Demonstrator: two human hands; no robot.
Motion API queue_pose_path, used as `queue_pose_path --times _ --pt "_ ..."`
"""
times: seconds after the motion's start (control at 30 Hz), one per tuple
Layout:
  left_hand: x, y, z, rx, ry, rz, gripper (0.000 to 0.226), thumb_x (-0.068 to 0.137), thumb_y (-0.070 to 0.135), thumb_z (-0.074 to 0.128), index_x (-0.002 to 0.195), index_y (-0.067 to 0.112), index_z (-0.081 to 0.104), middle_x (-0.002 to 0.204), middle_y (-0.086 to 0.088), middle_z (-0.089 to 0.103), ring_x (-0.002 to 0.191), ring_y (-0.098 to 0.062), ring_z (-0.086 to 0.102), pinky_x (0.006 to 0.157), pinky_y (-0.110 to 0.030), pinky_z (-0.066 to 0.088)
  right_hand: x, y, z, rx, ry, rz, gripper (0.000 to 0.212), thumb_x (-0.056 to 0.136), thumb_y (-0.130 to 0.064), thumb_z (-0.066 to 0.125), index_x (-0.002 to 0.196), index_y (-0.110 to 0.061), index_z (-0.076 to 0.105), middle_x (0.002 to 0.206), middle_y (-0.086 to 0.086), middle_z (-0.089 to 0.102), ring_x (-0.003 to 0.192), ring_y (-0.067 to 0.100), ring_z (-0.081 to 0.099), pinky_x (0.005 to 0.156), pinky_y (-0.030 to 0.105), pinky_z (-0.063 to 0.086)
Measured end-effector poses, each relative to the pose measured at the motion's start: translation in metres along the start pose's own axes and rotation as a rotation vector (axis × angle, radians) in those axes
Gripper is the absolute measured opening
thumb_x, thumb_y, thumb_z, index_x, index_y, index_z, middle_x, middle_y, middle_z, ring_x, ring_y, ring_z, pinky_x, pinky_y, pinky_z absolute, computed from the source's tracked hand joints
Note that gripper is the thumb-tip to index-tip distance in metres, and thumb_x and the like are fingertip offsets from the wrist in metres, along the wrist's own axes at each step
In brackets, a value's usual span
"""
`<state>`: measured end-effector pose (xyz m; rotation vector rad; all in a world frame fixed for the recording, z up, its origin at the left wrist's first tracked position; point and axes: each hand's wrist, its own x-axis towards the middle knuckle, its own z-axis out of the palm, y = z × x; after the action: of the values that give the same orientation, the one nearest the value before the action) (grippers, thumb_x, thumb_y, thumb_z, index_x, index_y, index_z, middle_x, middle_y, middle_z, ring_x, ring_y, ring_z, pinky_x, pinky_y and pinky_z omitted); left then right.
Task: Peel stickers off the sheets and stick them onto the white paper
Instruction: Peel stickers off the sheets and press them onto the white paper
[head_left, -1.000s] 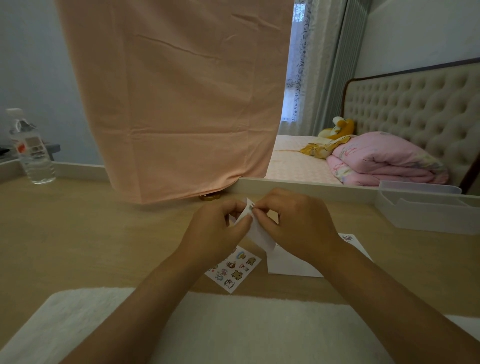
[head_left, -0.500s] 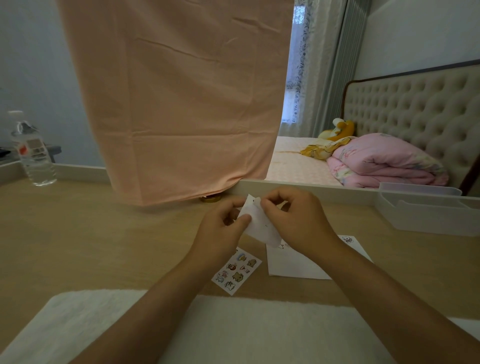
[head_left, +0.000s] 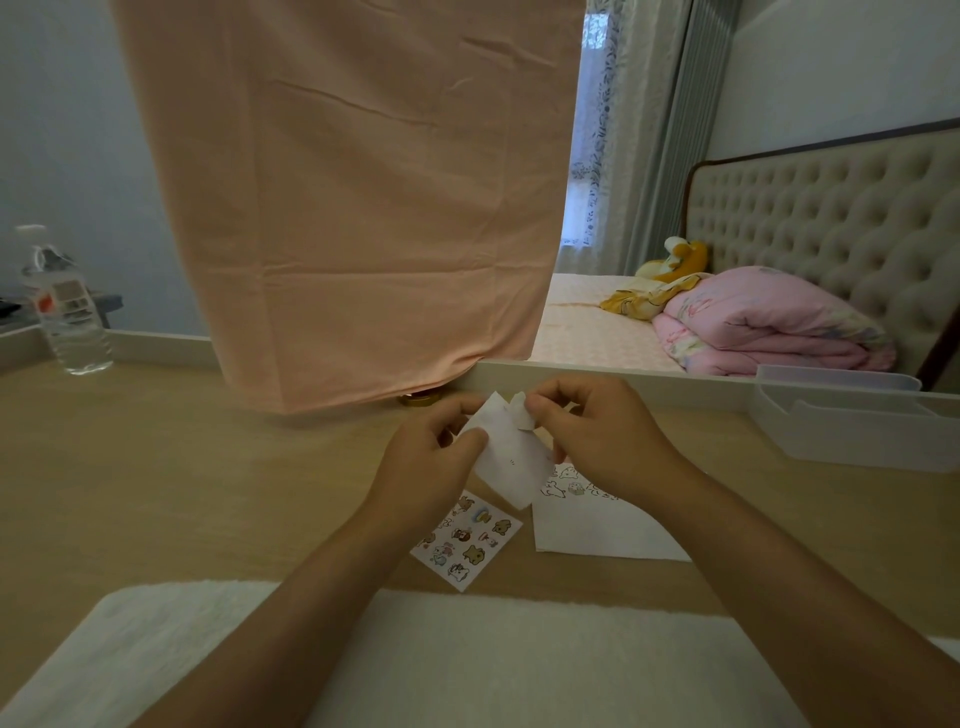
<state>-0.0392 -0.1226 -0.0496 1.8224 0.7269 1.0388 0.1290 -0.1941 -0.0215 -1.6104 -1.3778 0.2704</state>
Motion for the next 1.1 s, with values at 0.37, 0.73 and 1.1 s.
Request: queue_pose_path --times 0.37,0.73,1.1 --pt "-0.001 -0.001 0.007 -0.158 -0.014 -0.092 0.031 0.099 0.010 0.054 0.102 0.036 0.071 0.086 0.021 0.072 0.074 0.001 0.068 0.059 -0.011 0.047 0.000 0.002 0.001 0.037 0.021 0.094 0.020 0.098 -0.028 0.060 0.084 -0.026 0.074 0.075 0.005 0.074 0.070 0.030 0.072 0.063 0.055 0.061" --pt "0.010 -0.029 -0.002 0.376 0.183 -0.094 0.035 0.090 0.034 0.067 0.124 0.038 0.060 0.106 0.016 0.060 0.095 -0.007 0.058 0.079 -0.030 0.049 -0.002 0.012 0.005 0.102 0.125 0.080 0.020 0.099 -0.024 0.061 0.085 -0.020 0.074 0.068 -0.003 0.072 0.045 0.016 0.052 0.048 0.029 0.047" --pt "-0.001 0.006 0.009 -0.006 0.027 -0.274 0.027 0.099 0.039 0.052 0.090 0.024 0.073 0.081 0.009 0.075 0.073 -0.010 0.064 0.065 -0.028 0.039 -0.008 0.025 0.024 -0.049 0.211 -0.286 0.020 0.091 -0.014 0.073 0.110 -0.020 0.077 0.067 -0.024 0.064 0.055 0.011 0.064 0.059 0.018 0.052"
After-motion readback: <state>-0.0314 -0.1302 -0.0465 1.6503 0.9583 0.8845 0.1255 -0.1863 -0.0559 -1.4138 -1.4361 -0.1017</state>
